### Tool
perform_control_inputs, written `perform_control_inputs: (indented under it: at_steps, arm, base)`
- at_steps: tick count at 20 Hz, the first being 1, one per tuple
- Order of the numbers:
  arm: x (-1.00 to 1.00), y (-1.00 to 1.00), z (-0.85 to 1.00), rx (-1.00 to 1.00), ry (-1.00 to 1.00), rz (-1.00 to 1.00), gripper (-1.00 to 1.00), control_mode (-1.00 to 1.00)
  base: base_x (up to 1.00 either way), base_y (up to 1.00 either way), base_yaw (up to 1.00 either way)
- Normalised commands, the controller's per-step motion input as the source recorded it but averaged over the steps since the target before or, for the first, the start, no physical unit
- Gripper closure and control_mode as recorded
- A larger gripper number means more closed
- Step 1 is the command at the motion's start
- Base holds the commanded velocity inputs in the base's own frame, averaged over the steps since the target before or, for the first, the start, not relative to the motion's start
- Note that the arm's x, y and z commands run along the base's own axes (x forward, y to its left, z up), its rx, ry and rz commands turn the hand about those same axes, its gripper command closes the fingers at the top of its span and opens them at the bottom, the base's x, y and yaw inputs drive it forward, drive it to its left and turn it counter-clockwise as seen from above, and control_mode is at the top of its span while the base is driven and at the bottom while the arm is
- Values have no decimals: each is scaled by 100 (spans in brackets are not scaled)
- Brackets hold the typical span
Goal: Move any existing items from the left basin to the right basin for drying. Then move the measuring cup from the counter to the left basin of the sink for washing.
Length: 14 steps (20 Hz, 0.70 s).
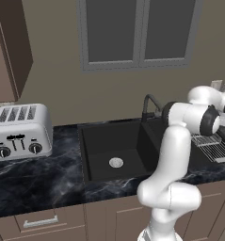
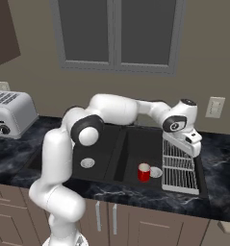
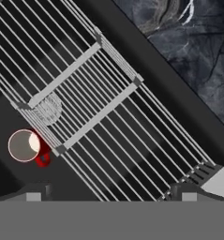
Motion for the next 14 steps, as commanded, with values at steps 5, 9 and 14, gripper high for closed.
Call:
perform_control_inputs:
  at_steps: [5, 9, 14]
  arm:
    - [-20, -37, 0, -5, -1, -6, -100, -100]
    - [-29, -28, -1, -13, -11, 0, -100, -100]
    - [-31, -26, 0, -14, -13, 0, -100, -100]
  base:
    - [0, 0, 0]
    - [0, 0, 0]
    - [0, 0, 0]
